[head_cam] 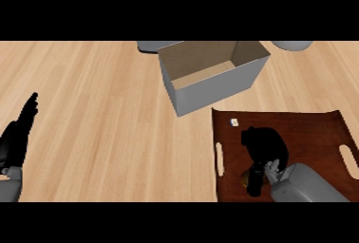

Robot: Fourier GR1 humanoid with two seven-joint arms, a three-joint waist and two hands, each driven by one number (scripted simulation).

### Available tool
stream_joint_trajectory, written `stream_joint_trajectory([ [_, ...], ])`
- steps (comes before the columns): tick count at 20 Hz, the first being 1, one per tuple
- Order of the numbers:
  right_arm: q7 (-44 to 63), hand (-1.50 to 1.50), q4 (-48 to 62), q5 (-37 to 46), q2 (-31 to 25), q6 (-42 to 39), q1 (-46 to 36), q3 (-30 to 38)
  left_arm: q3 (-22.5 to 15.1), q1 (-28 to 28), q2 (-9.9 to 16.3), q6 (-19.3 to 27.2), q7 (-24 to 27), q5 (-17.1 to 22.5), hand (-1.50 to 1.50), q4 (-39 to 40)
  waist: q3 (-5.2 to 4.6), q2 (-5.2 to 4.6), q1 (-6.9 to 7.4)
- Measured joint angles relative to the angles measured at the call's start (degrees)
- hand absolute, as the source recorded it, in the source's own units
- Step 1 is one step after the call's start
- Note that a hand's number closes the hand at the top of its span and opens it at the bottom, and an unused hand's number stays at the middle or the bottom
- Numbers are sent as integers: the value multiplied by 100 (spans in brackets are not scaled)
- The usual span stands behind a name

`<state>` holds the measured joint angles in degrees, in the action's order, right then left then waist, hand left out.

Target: Pick the sweet potato from the tray and place it in the cardboard box

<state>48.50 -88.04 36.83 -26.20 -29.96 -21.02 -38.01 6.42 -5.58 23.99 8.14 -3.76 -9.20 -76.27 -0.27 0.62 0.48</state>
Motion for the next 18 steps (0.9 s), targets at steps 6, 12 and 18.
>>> stream_joint_trajectory([
  [6,-499,150,-321,269,-456,1530,340,1000,46,110,-57,61,22,-9,0,-37,32,-20,-150],
  [12,-878,150,-988,579,-1051,2634,929,1877,56,192,-68,68,-3,-63,0,-128,32,-28,-170],
  [18,-1188,150,-1805,821,-1297,3111,826,2398,116,107,-41,-21,1,-40,0,-71,28,-38,-120],
])
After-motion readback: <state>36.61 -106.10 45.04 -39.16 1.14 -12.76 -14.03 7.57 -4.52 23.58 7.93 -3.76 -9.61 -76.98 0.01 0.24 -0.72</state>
